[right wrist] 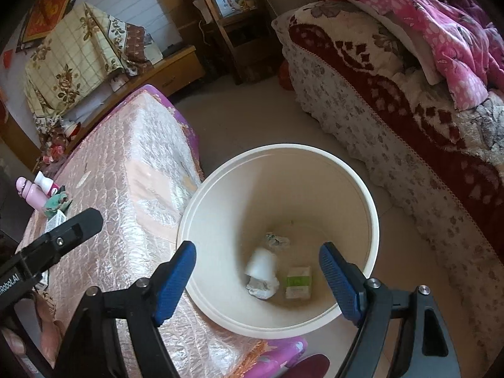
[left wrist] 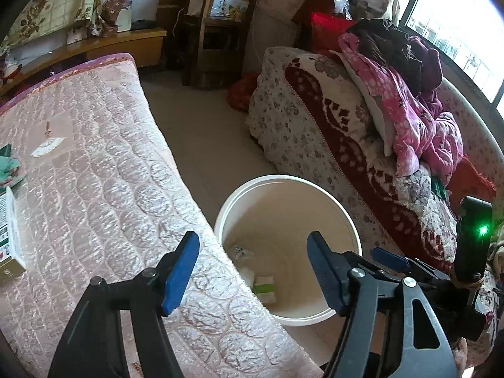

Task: Collect trash
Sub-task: 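Open both tools to drop the tissue and sponge into the bucket, then move both tools back over the trash on the bed, then grasp the blue wet-wipe pack with the left tool while the right tool grasps the Watermelon Frost box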

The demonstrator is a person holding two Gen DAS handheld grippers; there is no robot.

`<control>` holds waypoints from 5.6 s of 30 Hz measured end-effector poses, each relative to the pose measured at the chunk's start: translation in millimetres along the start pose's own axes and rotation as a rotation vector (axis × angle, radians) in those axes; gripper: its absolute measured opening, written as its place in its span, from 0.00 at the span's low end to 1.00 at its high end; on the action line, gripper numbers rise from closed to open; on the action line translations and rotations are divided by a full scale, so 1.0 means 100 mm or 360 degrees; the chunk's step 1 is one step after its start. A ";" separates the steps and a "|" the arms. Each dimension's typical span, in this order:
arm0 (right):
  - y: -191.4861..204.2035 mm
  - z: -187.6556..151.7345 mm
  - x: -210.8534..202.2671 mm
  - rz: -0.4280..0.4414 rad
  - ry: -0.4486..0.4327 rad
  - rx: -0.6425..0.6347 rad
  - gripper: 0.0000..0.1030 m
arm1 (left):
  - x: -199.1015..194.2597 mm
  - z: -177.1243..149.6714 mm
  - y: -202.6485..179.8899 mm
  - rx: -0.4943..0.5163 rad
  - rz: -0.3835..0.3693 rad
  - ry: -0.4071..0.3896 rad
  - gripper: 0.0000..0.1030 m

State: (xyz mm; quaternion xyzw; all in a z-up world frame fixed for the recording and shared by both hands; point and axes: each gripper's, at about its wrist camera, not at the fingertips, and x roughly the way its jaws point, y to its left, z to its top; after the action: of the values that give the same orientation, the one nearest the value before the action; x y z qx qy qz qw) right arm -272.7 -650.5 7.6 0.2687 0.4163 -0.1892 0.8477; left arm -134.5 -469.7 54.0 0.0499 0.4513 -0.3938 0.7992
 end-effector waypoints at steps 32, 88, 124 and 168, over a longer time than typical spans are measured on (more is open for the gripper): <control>1.09 -0.22 -0.19 0.0114 -0.0006 -0.0316 0.81 | -1.26 -0.39 0.67 -0.0050 0.0375 -0.0230 0.69; 3.69 -0.71 0.34 0.0403 0.0171 -0.0885 0.81 | -2.43 -1.31 3.33 -0.0659 0.0798 -0.0255 0.70; 4.17 -0.25 1.12 0.0341 0.0259 -0.0934 0.81 | -1.69 -0.98 4.22 -0.0677 0.0837 -0.0007 0.83; 3.99 -0.30 0.60 0.0476 0.0127 -0.0922 0.52 | -2.40 -1.04 3.64 -0.0556 0.0849 -0.0270 0.49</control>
State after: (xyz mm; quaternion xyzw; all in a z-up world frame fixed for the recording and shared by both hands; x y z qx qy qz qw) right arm -38.6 -325.2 62.5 0.0817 0.4416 0.0743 0.8904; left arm -27.2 -34.9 74.9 -0.0046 0.4149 -0.0900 0.9054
